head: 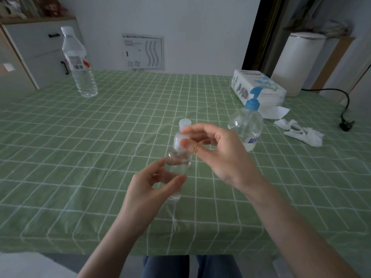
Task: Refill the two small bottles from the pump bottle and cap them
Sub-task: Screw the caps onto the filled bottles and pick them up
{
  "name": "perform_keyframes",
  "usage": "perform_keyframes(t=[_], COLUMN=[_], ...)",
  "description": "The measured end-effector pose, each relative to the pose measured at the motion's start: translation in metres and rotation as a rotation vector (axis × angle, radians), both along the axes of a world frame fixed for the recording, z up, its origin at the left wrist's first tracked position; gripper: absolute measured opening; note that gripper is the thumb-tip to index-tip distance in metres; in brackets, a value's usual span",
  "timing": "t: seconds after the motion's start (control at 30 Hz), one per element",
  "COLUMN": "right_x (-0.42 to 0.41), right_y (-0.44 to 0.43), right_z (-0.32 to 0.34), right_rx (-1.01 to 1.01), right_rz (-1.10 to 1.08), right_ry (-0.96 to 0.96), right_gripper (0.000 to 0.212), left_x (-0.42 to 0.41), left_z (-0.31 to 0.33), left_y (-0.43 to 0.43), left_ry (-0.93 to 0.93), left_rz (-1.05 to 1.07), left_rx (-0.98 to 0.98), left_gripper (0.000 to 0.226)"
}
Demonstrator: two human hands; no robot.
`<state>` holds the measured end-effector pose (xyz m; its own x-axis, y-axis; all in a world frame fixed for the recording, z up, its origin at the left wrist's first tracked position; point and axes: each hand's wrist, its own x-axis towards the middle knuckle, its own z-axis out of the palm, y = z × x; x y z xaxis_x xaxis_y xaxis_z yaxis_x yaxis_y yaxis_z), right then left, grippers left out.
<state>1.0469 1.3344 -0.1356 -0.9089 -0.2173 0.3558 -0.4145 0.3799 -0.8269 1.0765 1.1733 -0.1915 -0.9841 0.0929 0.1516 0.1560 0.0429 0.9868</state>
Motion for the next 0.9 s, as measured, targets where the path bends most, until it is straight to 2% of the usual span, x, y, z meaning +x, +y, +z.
perform_keyframes(t=[0.1, 0.17, 0.23, 0.33, 0.4, 0.53, 0.67, 0.9], right_x=[-0.008, -0.017, -0.026, -0.037, -0.043, -0.051, -0.056, -0.078], right_y=[0.000, 0.000, -0.001, -0.006, -0.009, -0.012, -0.011, 0.005], right_z=[-0.011, -0.018, -0.026, -0.037, -0.042, -0.050, -0.053, -0.051], right_rx=[-0.060, 0.005, 0.076, 0.107, 0.100, 0.051, 0.007, -0.172], right_rz=[-0.124, -0.180, -0.154, -0.093, -0.080, -0.036, -0.040, -0.017], right_ry=[0.011, -0.029, -0.123, -0.197, -0.208, -0.215, -0.224, -0.394], right_gripper=[0.041, 0.052, 0.066, 0.075, 0.071, 0.036, 0.047, 0.036], left_x=[-0.005, -0.009, -0.013, -0.021, -0.029, -0.045, -0.060, -0.086], left_z=[0.001, 0.000, -0.001, -0.001, -0.002, -0.005, -0.009, -0.012], left_y=[-0.006, -0.013, -0.020, -0.028, -0.034, -0.040, -0.043, -0.049], left_ry=[-0.021, -0.056, -0.091, -0.121, -0.133, -0.147, -0.166, -0.244], left_rz=[0.020, 0.028, 0.030, 0.039, 0.046, 0.053, 0.071, 0.076], left_rx=[0.053, 0.108, 0.149, 0.162, 0.158, 0.166, 0.200, 0.277], left_gripper=[0.036, 0.033, 0.028, 0.031, 0.034, 0.034, 0.028, 0.020])
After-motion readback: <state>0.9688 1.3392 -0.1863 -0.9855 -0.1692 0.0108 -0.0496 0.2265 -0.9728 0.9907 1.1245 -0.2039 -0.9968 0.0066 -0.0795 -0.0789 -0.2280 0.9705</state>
